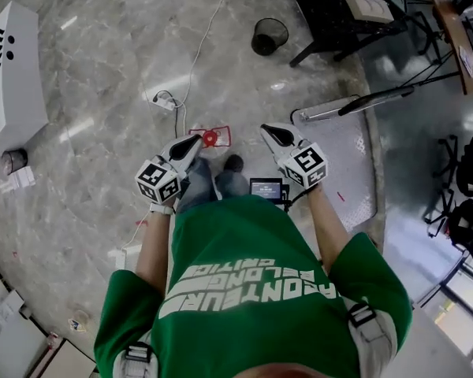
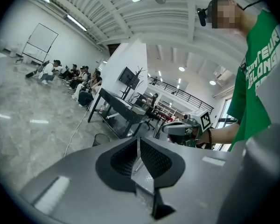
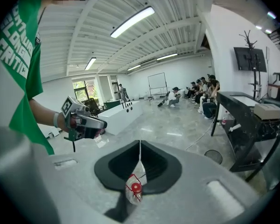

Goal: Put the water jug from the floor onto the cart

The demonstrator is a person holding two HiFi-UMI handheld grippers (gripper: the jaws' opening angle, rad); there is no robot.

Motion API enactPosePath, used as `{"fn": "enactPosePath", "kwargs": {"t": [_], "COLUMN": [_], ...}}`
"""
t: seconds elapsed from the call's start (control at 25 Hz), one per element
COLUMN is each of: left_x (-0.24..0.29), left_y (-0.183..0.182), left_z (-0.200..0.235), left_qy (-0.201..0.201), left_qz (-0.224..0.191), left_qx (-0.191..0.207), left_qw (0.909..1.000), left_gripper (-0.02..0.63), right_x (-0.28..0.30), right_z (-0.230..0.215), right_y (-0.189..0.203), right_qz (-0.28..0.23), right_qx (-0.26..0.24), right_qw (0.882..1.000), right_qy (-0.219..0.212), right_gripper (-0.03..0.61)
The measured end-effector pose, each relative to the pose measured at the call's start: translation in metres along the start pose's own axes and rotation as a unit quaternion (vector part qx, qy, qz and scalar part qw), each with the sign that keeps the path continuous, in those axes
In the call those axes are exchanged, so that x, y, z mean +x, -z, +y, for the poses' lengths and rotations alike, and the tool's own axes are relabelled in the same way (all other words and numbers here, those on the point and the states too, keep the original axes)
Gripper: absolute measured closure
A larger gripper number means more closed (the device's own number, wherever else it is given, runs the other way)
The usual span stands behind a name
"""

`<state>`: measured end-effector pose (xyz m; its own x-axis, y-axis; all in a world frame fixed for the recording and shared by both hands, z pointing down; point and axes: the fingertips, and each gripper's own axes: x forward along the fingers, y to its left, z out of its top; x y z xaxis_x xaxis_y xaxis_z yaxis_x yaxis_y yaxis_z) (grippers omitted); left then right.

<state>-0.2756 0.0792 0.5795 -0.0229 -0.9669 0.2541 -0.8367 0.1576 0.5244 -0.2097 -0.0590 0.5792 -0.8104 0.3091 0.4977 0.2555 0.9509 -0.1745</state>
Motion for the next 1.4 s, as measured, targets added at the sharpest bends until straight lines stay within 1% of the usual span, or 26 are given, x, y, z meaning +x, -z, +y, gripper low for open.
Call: {"fn": "enactPosePath", "kwargs": {"t": [0.04,0.2,0.36,0.56,0.72,0.76,0.8,0.88,1.0,1.12,1.28,1.4], "left_x": [-0.001,-0.004,-0.002,0.005,0.012,0.013,0.014,0.013,0.015,0.02,0.027,0.034], "left_y": [0.006,0.031,0.058,0.092,0.126,0.133,0.14,0.152,0.17,0.191,0.221,0.241], "left_z": [0.008,0.028,0.038,0.053,0.076,0.082,0.089,0.102,0.122,0.142,0.16,0.178], "left_qy": [-0.004,-0.012,-0.005,0.017,0.017,0.017,0.015,0.012,0.006,0.001,-0.003,-0.014], "left_qz": [0.005,0.015,0.026,0.04,0.061,0.063,0.065,0.069,0.081,0.095,0.12,0.134], "left_qx": [-0.007,-0.041,-0.064,-0.082,-0.096,-0.101,-0.107,-0.116,-0.122,-0.126,-0.132,-0.129], "left_qw": [1.0,0.999,0.9976,0.9957,0.9934,0.9928,0.9921,0.9908,0.9892,0.9875,0.9839,0.9825], "left_gripper": [0.591,0.591,0.589,0.566,0.554,0.548,0.544,0.541,0.533,0.51,0.486,0.46], "right_x": [0.007,0.04,0.081,0.132,0.161,0.167,0.171,0.18,0.193,0.207,0.215,0.219], "right_z": [-0.002,-0.005,0.001,0.007,0.01,0.01,0.011,0.012,0.009,0.002,-0.005,-0.013], "right_y": [0.004,0.024,0.053,0.11,0.163,0.175,0.186,0.203,0.223,0.243,0.274,0.299], "right_qz": [0.008,0.041,0.078,0.132,0.175,0.184,0.191,0.199,0.207,0.214,0.231,0.243], "right_qx": [0.001,-0.002,-0.021,-0.012,-0.004,-0.001,0.004,0.015,0.033,0.042,0.053,0.074], "right_qw": [1.0,0.999,0.996,0.989,0.982,0.98,0.979,0.978,0.976,0.975,0.971,0.967], "right_qy": [-0.005,-0.024,-0.045,-0.065,-0.072,-0.072,-0.072,-0.068,-0.059,-0.049,-0.03,-0.007], "right_gripper": [0.57,0.566,0.566,0.56,0.533,0.512,0.497,0.492,0.483,0.472,0.466,0.458]}}
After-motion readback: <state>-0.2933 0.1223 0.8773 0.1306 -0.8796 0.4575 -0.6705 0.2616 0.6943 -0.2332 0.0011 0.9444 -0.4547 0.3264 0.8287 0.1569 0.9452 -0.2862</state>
